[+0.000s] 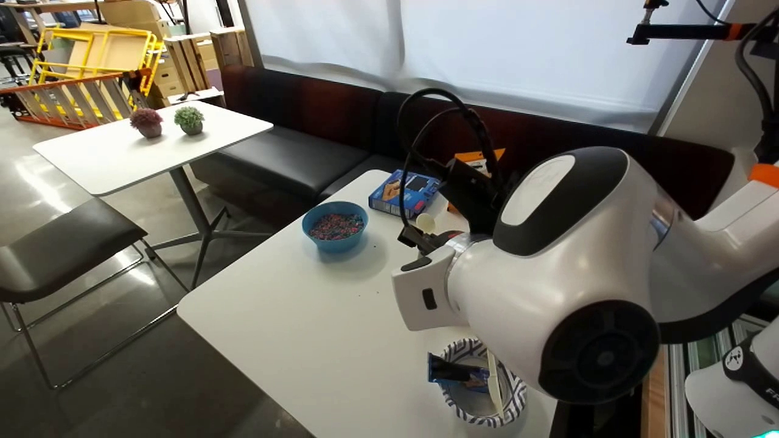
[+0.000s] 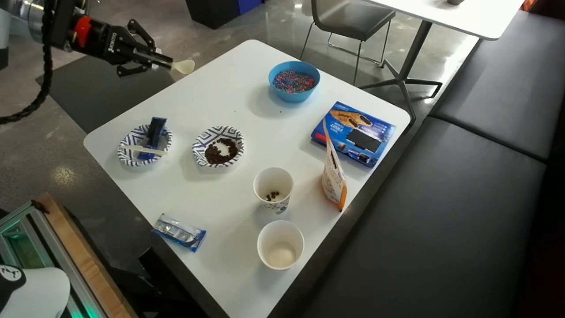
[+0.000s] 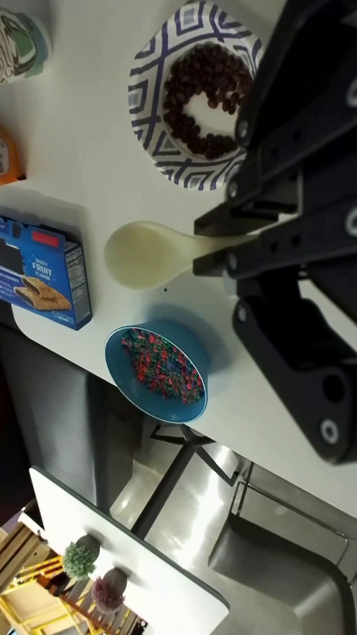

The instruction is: Use the spoon to put some of the brown objects into the cup

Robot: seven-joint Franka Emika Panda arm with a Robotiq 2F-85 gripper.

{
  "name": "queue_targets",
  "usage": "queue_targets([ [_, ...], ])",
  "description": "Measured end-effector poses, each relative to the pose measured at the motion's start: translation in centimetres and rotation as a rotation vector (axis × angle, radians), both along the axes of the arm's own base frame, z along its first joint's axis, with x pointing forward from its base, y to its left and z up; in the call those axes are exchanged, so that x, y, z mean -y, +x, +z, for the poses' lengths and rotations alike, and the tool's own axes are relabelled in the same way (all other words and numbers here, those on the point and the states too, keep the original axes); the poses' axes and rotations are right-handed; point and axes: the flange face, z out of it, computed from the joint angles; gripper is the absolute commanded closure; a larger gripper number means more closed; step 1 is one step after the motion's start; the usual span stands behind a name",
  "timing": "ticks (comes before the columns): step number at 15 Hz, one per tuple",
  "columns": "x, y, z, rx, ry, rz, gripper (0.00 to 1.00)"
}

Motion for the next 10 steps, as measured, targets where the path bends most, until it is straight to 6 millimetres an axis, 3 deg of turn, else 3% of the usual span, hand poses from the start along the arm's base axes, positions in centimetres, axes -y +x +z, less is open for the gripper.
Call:
queue_targets([
  [4, -0.5, 0.6, 0.2, -0.005, -0.005, 0.020, 0.97],
  [10, -3.1, 5.0, -1.4, -0.126, 0.030, 0.145, 0.97],
])
